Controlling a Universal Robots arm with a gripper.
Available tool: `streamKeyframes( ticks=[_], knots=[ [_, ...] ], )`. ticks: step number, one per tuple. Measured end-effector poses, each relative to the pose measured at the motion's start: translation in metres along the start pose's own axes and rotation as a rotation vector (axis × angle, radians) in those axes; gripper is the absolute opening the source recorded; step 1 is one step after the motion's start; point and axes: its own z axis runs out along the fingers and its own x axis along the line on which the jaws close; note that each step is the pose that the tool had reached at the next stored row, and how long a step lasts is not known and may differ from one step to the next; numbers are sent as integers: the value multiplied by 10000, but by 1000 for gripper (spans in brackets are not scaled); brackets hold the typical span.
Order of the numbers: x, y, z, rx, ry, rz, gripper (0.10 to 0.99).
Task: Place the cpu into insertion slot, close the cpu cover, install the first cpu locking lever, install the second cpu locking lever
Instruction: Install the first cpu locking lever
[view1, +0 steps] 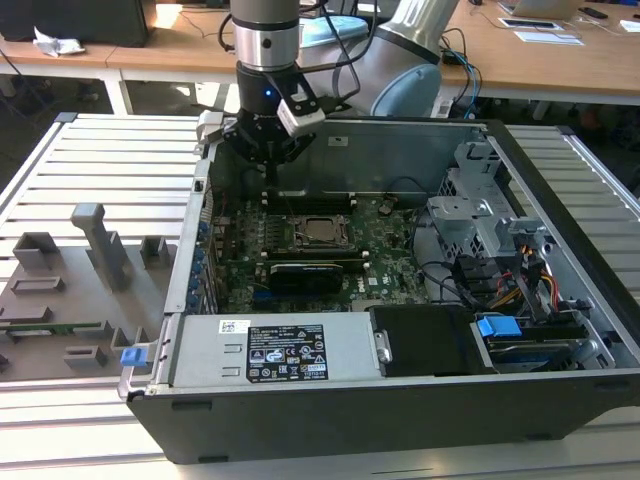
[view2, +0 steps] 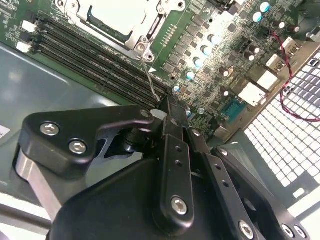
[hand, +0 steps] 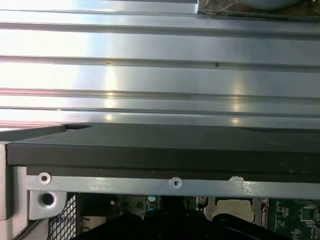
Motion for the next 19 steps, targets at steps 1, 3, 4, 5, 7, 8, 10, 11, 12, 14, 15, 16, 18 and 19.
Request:
streamKeyframes(
  ticks=[1,3,4,5,7,8,10,11,12,14,15,16,18,19],
  knots=[
    [-16,0,1,1,0,1,106],
    [-94,-2,6,0,-1,0,106],
    [-145,-3,8,0,0,0,106],
    [-163,-4,9,0,0,0,106],
    [-210,-5,10,0,0,0,106],
    [-228,-6,11,0,0,-1,106],
    [-277,-7,13,0,1,0,106],
    [-317,-8,14,0,2,0,106],
    [-346,-9,15,0,3,-1,106],
    [-381,-9,16,0,4,0,106],
    [-394,-10,17,0,5,0,106],
    [-406,-10,16,2,7,0,106],
    [-416,-11,18,-1,3,-1,106],
    [-416,-10,18,-1,4,0,106]
  ],
)
